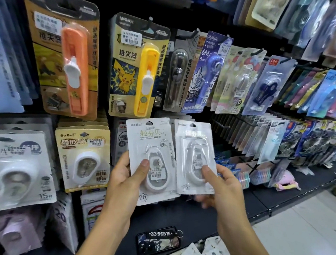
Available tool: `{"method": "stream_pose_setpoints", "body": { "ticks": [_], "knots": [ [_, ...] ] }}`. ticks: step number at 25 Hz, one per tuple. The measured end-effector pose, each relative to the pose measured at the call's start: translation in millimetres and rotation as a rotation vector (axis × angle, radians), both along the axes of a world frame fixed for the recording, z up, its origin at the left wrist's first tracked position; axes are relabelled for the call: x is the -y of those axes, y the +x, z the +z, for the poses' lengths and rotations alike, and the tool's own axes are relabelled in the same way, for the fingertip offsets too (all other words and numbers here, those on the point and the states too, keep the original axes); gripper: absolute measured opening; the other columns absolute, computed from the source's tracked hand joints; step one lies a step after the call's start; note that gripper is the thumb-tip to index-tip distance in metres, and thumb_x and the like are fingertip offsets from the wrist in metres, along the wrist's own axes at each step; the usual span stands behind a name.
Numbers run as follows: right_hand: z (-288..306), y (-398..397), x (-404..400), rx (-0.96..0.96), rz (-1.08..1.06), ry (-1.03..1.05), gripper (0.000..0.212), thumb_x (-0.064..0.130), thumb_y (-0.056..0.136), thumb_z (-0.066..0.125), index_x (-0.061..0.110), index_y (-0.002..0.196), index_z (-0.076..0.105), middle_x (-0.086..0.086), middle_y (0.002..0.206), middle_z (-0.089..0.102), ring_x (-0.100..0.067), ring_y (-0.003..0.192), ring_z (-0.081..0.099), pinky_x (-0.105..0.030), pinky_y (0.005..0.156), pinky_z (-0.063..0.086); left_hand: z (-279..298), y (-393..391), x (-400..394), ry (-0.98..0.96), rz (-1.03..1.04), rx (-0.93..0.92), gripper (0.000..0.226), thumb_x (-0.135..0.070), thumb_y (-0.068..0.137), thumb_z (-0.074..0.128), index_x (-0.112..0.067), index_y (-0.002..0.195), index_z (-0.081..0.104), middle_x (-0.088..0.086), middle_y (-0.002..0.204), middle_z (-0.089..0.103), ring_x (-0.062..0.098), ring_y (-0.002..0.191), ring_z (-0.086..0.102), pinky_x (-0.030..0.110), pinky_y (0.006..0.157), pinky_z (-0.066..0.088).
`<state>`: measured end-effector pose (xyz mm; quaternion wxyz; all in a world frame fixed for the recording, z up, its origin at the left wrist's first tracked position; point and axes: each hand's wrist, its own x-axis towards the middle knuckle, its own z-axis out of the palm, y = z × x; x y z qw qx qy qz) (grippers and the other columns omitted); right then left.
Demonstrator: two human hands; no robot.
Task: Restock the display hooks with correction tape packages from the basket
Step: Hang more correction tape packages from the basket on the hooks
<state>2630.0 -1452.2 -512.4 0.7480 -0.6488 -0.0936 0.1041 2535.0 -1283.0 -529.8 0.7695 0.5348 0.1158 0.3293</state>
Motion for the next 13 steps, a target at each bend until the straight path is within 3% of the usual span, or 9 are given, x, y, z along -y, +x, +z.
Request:
{"method": "stream_pose_setpoints", "body": {
  "ticks": [2,4,7,8,10,11,13],
  "knots": [
    [-0.9,2.8,10.0,0.047,-0.039,-0.034,0.01,0.024,0.093,0.07,0.024,0.102,0.074,0.003,0.068,0.07,-0.01,0.036,0.043,-0.021,0.034,0.031,-1.6,-0.5,-1.6,0.034,0.005,-0.047,0.03,-0.011,0.098,0.062,-0.031,0.119,0.067,-0.01,0.111,0.078,0.009,0.101,0.075,0.021,0.078,0.061],
    [-0.9,3.0,14.1,0.025,-0.052,-0.014,0.014,0.022,0.093,0.069,0.03,0.101,0.077,0.005,0.069,0.069,-0.009,0.036,0.034,-0.022,0.035,0.026,-2.7,-0.1,-1.0,0.075,0.003,-0.097,0.03,-0.008,0.099,0.061,-0.031,0.117,0.068,-0.013,0.106,0.079,0.006,0.097,0.075,0.015,0.073,0.058],
    [2.8,10.7,5.1,-0.028,-0.078,-0.006,0.025,0.018,0.092,0.071,0.028,0.114,0.072,0.003,0.078,0.069,-0.011,0.038,0.039,-0.024,0.036,0.031,-2.6,0.4,1.3,0.098,0.007,-0.126,0.028,-0.008,0.099,0.061,-0.032,0.113,0.067,-0.011,0.103,0.08,0.007,0.093,0.076,0.016,0.069,0.058],
    [4.7,16.0,-0.8,-0.055,-0.08,-0.004,0.035,0.015,0.091,0.072,0.027,0.123,0.063,0.003,0.089,0.068,-0.013,0.042,0.049,-0.026,0.036,0.039,-2.3,0.1,0.9,0.094,0.016,-0.134,0.028,-0.008,0.099,0.061,-0.032,0.112,0.067,-0.011,0.101,0.08,0.007,0.091,0.076,0.017,0.067,0.058],
    [8.7,21.7,-10.7,-0.112,-0.035,0.012,0.051,0.012,0.09,0.073,0.031,0.129,0.046,0.004,0.112,0.06,-0.02,0.073,0.071,-0.03,0.05,0.057,-2.2,-0.6,0.0,0.102,0.047,-0.154,0.026,-0.01,0.1,0.062,-0.033,0.111,0.065,-0.012,0.099,0.08,0.008,0.09,0.076,0.019,0.068,0.057],
    [7.6,21.1,-14.1,-0.102,0.01,-0.006,0.051,0.014,0.09,0.073,0.031,0.129,0.046,0.004,0.118,0.058,-0.022,0.089,0.072,-0.032,0.06,0.062,-2.2,-0.5,-0.2,0.108,0.058,-0.161,0.026,-0.01,0.1,0.062,-0.034,0.11,0.064,-0.013,0.098,0.079,0.007,0.089,0.076,0.021,0.069,0.057],
    [-0.4,13.2,-19.4,-0.006,0.13,-0.101,0.052,0.024,0.085,0.079,0.032,0.128,0.051,0.003,0.118,0.067,-0.02,0.099,0.072,-0.035,0.074,0.062,-2.1,1.3,0.5,0.105,0.067,-0.16,0.027,-0.008,0.1,0.061,-0.033,0.11,0.063,-0.013,0.097,0.079,0.006,0.087,0.076,0.021,0.068,0.057]
  ]
}}
